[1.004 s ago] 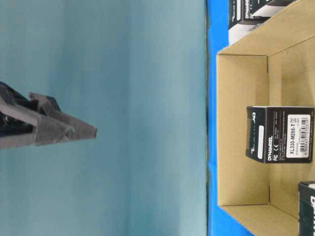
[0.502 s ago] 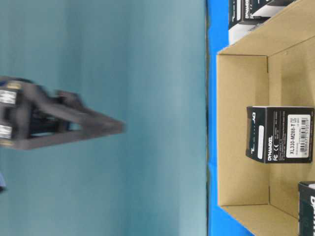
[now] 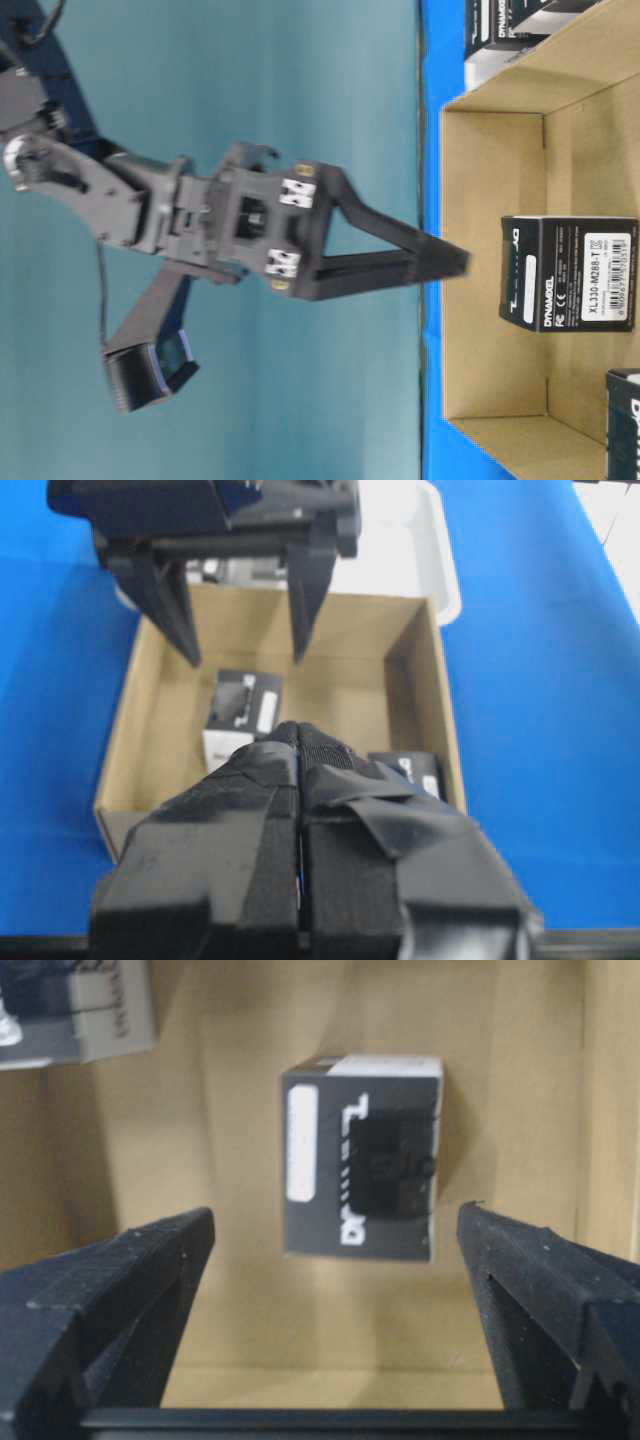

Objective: Pick the box from inside the cardboard box.

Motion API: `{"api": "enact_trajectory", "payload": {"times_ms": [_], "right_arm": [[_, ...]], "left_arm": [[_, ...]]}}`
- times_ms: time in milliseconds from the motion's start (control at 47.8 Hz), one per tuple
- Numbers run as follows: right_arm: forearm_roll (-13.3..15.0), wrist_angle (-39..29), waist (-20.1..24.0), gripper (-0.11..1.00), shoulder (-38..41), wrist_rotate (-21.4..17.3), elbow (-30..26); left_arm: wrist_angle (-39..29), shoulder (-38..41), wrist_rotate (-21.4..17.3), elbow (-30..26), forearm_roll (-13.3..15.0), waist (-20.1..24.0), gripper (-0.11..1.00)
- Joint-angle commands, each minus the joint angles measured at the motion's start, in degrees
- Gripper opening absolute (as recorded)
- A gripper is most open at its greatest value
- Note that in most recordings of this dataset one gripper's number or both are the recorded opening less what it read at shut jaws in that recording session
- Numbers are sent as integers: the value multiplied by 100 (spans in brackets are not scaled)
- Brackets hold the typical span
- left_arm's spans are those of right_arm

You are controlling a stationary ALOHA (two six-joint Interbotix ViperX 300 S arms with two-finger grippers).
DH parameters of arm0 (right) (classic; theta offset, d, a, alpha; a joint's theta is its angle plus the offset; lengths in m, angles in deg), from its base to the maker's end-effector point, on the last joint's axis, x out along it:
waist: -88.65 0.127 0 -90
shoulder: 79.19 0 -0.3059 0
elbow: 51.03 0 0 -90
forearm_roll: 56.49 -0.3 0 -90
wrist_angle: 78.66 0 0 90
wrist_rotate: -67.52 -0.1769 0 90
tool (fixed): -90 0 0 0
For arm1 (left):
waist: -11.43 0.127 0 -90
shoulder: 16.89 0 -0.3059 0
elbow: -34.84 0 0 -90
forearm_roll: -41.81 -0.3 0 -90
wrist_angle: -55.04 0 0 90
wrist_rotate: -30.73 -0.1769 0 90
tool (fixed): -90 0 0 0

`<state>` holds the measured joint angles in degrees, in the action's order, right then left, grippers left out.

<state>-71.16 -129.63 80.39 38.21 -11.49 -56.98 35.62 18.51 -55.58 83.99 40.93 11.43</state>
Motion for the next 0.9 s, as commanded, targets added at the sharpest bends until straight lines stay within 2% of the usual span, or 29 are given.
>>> {"api": "enact_trajectory", "payload": {"times_ms": [0,732,879], "right_arm": [[53,220,35,100,62,0,35],[53,448,53,100,527,44,62],[53,668,53,100,729,44,62]], "left_arm": [[44,62,0,-149,-9,-9,-7],[44,70,0,-149,-9,-18,-7],[44,70,0,-149,-9,-18,-7]]}}
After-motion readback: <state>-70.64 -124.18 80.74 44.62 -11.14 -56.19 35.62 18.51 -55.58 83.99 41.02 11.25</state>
